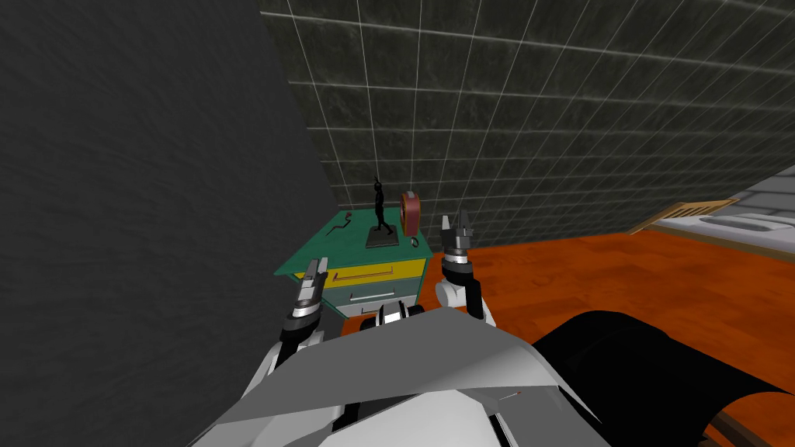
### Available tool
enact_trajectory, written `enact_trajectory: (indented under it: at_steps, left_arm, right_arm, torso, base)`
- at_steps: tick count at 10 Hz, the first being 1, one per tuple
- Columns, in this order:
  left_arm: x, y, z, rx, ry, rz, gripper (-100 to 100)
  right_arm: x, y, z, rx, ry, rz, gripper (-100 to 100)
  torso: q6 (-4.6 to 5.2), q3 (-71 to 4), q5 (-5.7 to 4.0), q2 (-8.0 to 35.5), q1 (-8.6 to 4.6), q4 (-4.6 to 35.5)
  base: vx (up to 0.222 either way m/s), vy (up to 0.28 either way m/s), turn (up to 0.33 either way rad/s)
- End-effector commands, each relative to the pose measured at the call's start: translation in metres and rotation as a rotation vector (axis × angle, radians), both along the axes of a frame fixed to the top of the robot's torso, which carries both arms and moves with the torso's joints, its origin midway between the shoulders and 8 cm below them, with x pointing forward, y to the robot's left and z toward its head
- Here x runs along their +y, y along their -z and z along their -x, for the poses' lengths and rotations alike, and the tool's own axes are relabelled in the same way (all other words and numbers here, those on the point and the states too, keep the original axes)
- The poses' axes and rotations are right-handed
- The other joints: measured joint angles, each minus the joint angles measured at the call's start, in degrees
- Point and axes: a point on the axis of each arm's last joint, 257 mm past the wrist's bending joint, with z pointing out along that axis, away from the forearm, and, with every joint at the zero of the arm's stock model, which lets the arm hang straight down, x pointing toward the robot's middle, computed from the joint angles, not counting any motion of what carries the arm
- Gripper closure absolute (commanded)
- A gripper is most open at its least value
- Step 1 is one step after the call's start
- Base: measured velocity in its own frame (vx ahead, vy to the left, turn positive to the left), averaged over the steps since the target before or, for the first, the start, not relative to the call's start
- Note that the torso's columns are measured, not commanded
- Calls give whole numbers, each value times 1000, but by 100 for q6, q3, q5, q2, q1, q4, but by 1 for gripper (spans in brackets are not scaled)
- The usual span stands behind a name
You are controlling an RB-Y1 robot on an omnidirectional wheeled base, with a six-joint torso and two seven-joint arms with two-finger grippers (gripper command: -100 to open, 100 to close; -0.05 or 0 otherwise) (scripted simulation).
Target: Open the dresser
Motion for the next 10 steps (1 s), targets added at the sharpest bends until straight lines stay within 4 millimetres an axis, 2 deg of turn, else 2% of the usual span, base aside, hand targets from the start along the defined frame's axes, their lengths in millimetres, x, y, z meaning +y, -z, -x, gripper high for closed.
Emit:
enact_trajectory:
  at_steps: [1, 6, 10]
  left_arm:
    - [5, 16, 0, 12, 2, -7, -100]
    - [12, 46, 6, 26, 9, -22, -100]
    - [15, 60, 9, 39, 10, -24, -100]
  right_arm:
    - [0, 0, 0, 0, 0, 0, 0]
    - [0, 0, 0, 0, 0, 0, 0]
    - [0, 0, 0, 0, 0, 0, 0]
  torso:
    - [0, 1, 1, 0, 1, 0]
    - [2, -10, 22, -30, 17, -32]
    - [-3, -17, 39, -50, 41, -53]
  base:
    - [17, -6, 1]
    - [1, 1, -3]
    - [0, 0, 0]
